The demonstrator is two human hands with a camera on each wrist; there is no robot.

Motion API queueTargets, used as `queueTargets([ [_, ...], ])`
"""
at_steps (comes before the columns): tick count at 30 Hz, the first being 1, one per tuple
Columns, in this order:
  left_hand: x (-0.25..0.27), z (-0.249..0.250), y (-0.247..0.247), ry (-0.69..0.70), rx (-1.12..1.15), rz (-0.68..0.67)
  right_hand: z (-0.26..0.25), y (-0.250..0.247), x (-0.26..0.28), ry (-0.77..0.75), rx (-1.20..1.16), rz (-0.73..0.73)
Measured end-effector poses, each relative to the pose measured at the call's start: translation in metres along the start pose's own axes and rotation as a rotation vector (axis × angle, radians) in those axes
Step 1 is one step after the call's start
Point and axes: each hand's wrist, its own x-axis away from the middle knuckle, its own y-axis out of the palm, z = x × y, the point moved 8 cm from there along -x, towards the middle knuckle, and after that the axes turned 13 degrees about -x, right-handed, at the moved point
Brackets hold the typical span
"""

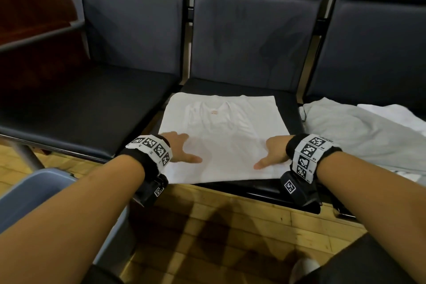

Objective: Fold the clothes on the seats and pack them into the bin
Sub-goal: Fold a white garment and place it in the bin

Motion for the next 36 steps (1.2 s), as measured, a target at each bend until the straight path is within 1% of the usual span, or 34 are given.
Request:
queueTargets([
  [2,-0.003,-0.008,-0.013,-0.046,0.055,0.091,-0.011,-0.017,-0.001,-0.046,-0.048,0.121],
  [3,-0.006,-0.013,-0.015,-0.066,0.066,0.108,-0.017,-0.024,-0.006,-0.069,-0.087,0.189],
  [5,-0.015,-0.018,-0.014,-0.084,0.062,0.082,-0.026,-0.03,-0.018,-0.089,-0.168,0.268],
  [7,-0.022,-0.019,-0.011,-0.077,0.019,0.028,-0.03,-0.022,-0.036,-0.074,-0.201,0.252],
  [10,-0.034,-0.019,-0.006,-0.08,-0.035,-0.036,-0.024,-0.009,-0.054,-0.036,-0.107,0.172],
  [12,-0.039,-0.022,0.0,-0.108,-0.067,-0.076,-0.014,-0.008,-0.061,-0.011,-0.049,0.165],
  [15,-0.043,-0.027,0.004,-0.144,-0.083,-0.08,-0.002,-0.006,-0.064,0.017,-0.03,0.152],
  [17,-0.043,-0.027,-0.002,-0.143,-0.046,-0.041,0.0,-0.007,-0.063,0.007,-0.078,0.129],
  [19,-0.045,-0.03,-0.017,-0.156,0.03,0.008,-0.002,-0.021,-0.06,-0.026,-0.201,0.153],
  [21,-0.052,-0.04,-0.035,-0.196,0.076,0.044,0.001,-0.049,-0.066,-0.01,-0.276,0.231],
  [22,-0.058,-0.046,-0.042,-0.21,0.088,0.055,0.004,-0.063,-0.072,0.005,-0.268,0.269],
  [24,-0.074,-0.055,-0.052,-0.218,0.073,0.06,0.009,-0.083,-0.088,0.049,-0.206,0.299],
  [28,-0.112,-0.053,-0.05,-0.191,0.002,0.02,0.013,-0.092,-0.127,0.063,-0.121,0.275],
  [31,-0.14,-0.057,-0.05,-0.203,-0.038,-0.005,0.019,-0.1,-0.154,0.072,-0.104,0.271],
  [33,-0.152,-0.065,-0.064,-0.226,-0.078,0.018,0.028,-0.112,-0.168,0.087,-0.079,0.305],
  [36,-0.164,-0.077,-0.095,-0.242,-0.139,0.092,0.036,-0.138,-0.181,0.065,-0.065,0.378],
])
